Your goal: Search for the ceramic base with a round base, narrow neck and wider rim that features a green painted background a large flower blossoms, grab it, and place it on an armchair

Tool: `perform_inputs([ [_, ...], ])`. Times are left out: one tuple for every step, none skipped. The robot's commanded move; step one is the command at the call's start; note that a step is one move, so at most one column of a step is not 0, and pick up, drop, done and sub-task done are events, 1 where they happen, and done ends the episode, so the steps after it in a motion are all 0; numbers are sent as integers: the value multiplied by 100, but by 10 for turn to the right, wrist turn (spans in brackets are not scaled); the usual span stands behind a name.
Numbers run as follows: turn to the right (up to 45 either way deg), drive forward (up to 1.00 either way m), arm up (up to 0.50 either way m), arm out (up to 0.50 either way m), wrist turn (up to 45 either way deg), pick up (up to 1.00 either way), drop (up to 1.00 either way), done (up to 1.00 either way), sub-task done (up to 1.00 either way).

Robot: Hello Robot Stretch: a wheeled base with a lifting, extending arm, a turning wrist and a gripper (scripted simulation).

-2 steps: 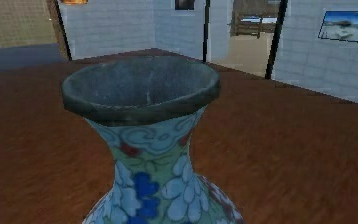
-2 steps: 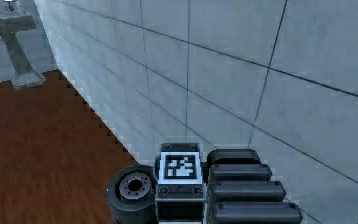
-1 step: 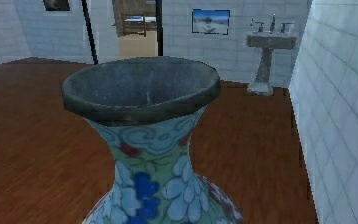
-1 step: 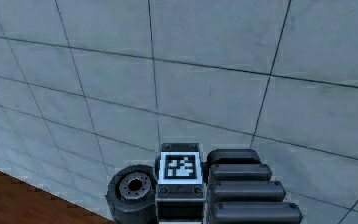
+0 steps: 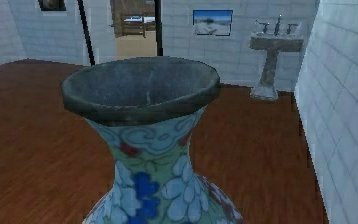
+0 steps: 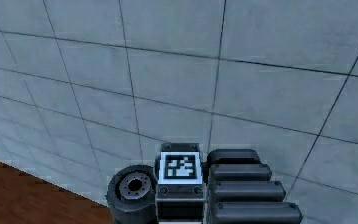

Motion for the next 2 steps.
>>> perform_inputs([
  [210, 0, 0, 0, 0, 0, 0, 0, 0],
  [0, 25, 0, 0, 0, 0, 0, 0, 0],
])
